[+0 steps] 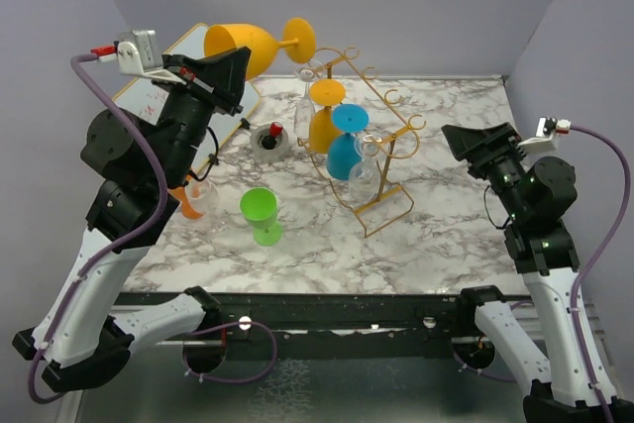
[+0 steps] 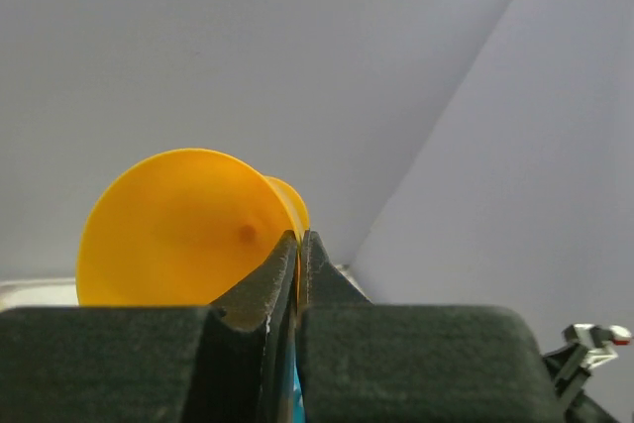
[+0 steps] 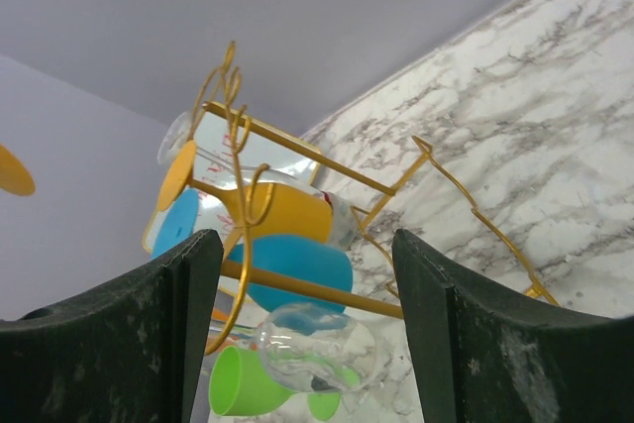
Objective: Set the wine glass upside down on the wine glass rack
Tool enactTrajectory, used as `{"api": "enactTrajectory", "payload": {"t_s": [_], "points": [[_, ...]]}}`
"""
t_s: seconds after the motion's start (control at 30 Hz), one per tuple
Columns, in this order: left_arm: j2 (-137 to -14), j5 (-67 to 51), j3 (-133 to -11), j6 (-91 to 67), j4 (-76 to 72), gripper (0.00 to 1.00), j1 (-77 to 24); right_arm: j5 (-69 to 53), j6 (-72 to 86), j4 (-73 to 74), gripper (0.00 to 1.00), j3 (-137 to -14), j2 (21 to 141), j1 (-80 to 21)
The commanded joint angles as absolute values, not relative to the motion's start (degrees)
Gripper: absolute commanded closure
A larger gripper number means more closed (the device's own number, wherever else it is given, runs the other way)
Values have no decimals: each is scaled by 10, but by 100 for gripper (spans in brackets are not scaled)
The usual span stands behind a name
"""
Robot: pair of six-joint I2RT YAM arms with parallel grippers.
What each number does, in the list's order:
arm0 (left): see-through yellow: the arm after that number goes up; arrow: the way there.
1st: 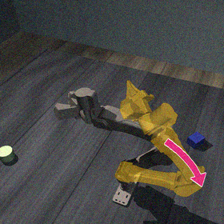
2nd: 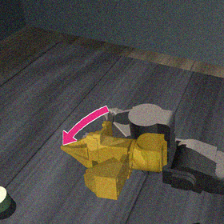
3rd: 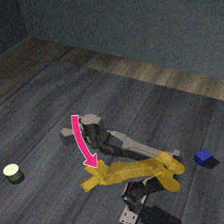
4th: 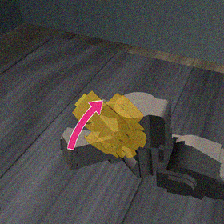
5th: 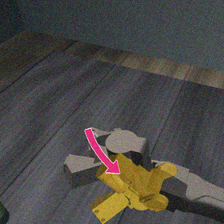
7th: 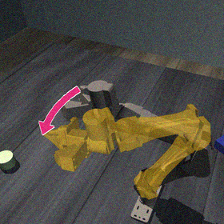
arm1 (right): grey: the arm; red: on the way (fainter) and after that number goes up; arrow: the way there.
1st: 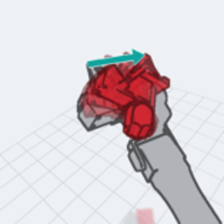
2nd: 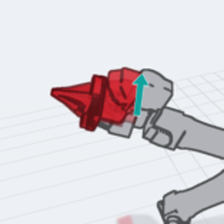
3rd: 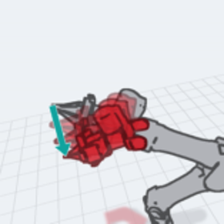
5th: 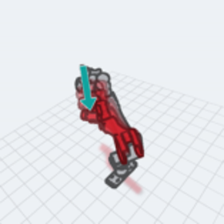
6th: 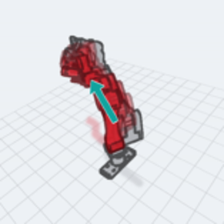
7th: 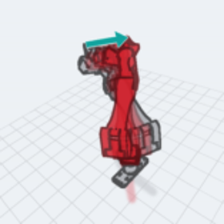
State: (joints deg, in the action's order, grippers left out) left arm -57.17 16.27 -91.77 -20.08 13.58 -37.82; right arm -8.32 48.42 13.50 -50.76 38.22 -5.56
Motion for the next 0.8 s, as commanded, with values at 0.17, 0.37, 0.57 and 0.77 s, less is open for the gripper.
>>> {"api": "enactTrajectory", "payload": {"t_s": [0.17, 0.37, 0.57, 0.77], "points": [[-654, 1, -906, -383, -95, 100, -377, -158, 468, 8, 22, -506, 367, -57], [-721, -42, -904, -472, -195, 100, -384, -216, 523, -116, 20, -473, 357, -57], [-785, -22, -900, -452, -273, 100, -429, -221, 667, -300, 21, -413, 376, -57], [-837, 18, -900, -391, -334, 100, -475, -181, 792, -352, 23, -424, 414, -57]]}}
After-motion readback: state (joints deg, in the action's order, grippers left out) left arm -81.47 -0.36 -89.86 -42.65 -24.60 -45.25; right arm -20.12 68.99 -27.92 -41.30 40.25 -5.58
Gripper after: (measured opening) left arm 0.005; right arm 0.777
